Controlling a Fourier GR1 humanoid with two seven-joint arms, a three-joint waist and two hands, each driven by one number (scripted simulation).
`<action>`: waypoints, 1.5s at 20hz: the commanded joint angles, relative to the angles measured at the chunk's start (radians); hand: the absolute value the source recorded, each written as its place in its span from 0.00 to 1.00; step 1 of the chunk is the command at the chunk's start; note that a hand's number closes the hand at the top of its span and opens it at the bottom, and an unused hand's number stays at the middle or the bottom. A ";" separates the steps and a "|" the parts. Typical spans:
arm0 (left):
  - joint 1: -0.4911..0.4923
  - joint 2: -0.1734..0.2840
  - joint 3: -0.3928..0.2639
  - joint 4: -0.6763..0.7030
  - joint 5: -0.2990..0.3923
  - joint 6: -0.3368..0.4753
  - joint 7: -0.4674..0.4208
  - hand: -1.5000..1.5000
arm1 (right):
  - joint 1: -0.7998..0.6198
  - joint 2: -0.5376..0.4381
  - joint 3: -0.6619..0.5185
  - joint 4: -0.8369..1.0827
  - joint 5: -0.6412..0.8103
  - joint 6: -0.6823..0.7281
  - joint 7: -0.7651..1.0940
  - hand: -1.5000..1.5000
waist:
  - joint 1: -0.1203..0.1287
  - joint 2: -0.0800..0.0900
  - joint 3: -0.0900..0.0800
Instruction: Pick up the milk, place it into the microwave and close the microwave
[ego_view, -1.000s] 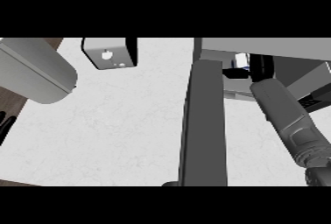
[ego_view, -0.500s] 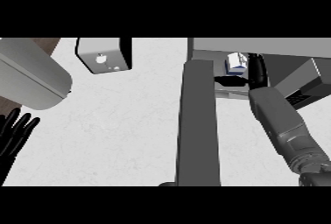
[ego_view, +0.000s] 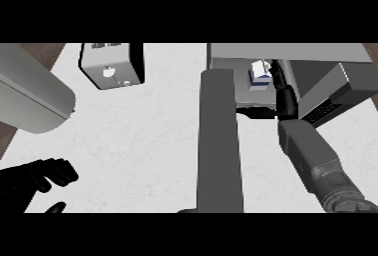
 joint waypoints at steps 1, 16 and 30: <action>-0.036 -0.023 -0.079 -0.004 -0.041 0.040 0.029 1.00 | 0.092 0.034 -0.016 -0.007 -0.033 0.134 -0.092 0.00 | -0.023 -0.006 -0.001; -0.074 -0.024 -0.320 0.020 -0.162 0.141 0.077 1.00 | 0.452 0.088 0.097 -0.343 -0.061 0.233 -0.066 0.00 | -0.075 -0.029 -0.005; -0.292 -0.024 -0.667 0.454 -0.479 0.339 -0.183 1.00 | 0.962 0.080 0.216 -0.892 -0.090 0.347 -0.008 0.00 | -0.077 -0.021 -0.006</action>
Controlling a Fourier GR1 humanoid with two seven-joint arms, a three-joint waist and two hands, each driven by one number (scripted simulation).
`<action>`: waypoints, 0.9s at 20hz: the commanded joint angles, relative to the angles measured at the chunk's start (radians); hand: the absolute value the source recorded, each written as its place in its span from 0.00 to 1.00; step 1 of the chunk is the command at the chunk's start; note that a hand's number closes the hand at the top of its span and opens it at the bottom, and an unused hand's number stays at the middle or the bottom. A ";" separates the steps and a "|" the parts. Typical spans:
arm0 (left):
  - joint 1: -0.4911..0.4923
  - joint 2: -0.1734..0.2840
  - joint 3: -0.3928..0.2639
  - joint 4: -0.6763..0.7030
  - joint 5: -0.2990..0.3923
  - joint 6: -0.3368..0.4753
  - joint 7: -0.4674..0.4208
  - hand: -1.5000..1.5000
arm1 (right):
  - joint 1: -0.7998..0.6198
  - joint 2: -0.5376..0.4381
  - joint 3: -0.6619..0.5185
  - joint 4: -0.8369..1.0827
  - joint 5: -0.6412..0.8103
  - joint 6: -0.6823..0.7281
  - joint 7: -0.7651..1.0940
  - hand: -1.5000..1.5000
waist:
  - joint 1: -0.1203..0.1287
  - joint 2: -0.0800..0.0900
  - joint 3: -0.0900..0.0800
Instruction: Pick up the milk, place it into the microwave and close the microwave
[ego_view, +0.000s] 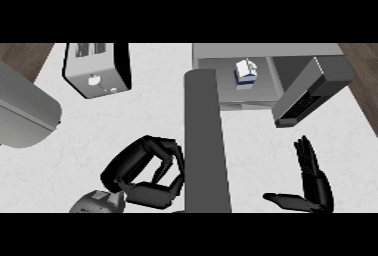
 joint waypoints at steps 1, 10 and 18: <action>-0.090 0.000 -0.121 0.177 -0.080 0.072 -0.067 1.00 | 0.132 -0.008 0.021 -0.150 -0.017 0.035 -0.002 0.00 | 0.007 0.004 0.001; -0.204 0.000 -0.351 0.587 -0.106 0.423 -0.317 1.00 | 0.325 -0.063 0.061 -0.490 -0.080 0.171 0.066 0.00 | -0.017 0.008 -0.001; -0.330 0.000 -0.511 0.779 0.171 0.659 -0.481 1.00 | 0.400 -0.049 0.126 -0.703 -0.143 0.236 0.125 0.00 | -0.064 0.020 -0.002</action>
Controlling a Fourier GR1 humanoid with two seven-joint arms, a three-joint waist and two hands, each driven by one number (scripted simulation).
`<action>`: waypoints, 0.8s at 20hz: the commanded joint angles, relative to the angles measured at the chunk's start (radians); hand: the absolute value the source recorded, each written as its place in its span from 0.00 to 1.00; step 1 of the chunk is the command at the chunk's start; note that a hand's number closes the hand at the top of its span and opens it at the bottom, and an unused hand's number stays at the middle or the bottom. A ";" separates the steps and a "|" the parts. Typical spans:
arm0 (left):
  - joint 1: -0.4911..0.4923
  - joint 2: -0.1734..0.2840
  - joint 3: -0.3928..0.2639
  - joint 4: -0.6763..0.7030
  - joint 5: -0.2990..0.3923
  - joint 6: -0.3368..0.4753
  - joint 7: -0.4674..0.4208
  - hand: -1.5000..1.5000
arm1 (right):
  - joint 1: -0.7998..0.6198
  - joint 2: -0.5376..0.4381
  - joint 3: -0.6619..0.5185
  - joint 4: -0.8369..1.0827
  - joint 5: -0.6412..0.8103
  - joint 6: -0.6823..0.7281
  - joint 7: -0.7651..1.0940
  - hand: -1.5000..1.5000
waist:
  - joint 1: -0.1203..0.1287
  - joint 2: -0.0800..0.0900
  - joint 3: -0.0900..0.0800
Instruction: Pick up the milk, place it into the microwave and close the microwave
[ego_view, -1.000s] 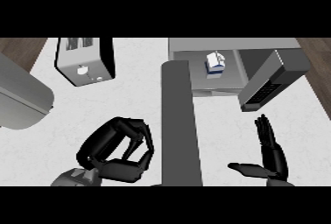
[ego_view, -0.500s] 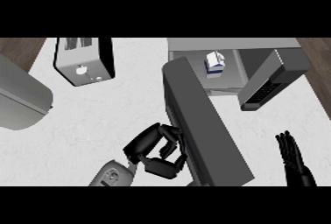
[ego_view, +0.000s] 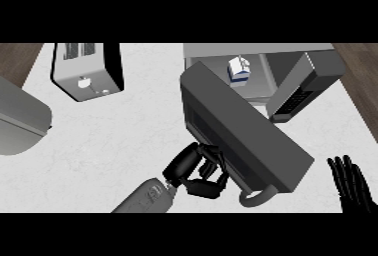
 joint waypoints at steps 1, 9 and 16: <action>-0.056 -0.005 -0.133 0.093 0.134 0.135 -0.048 1.00 | 0.032 -0.012 0.016 -0.087 -0.033 0.050 0.026 0.00 | -0.028 0.008 0.000; -0.125 -0.005 -0.237 0.113 0.309 0.202 -0.073 1.00 | 0.044 -0.058 0.025 -0.263 -0.121 0.101 0.149 0.00 | -0.074 0.017 -0.003; -0.207 -0.005 -0.243 0.059 0.459 0.309 -0.087 1.00 | 0.024 -0.101 0.038 -0.335 -0.148 0.132 0.230 0.00 | -0.108 0.024 -0.004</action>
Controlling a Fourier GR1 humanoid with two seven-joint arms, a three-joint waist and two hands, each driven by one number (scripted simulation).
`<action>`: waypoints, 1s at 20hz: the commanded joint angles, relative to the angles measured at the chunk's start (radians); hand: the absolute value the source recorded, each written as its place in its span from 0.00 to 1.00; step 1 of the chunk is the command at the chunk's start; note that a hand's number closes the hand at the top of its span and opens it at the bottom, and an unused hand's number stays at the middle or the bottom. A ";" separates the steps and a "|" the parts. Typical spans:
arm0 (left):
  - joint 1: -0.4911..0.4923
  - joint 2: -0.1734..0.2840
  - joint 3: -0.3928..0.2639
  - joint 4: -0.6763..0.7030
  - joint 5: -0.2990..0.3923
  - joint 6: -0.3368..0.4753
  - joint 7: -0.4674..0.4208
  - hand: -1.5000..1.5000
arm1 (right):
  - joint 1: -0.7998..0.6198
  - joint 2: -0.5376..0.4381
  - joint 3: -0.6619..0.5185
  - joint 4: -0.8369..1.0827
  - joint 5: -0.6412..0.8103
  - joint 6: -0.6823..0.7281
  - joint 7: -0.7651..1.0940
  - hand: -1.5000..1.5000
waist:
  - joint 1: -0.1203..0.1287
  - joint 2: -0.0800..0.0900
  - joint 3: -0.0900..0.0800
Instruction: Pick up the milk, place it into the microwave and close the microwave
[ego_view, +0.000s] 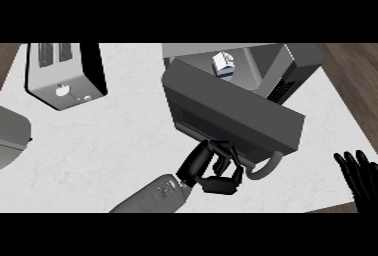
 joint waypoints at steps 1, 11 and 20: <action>-0.040 -0.007 -0.001 -0.009 0.085 0.080 -0.018 1.00 | 0.009 -0.034 0.001 -0.046 -0.006 0.027 0.026 0.00 | -0.042 0.006 -0.001; -0.174 -0.007 0.055 0.022 0.252 0.259 -0.009 0.00 | -0.054 -0.096 -0.075 -0.110 -0.085 0.025 0.102 0.00 | -0.074 0.016 0.001; -0.251 -0.007 0.115 0.078 0.376 0.343 0.014 0.00 | -0.183 -0.243 -0.226 -0.196 0.097 -0.076 0.092 1.00 | -0.115 0.034 -0.004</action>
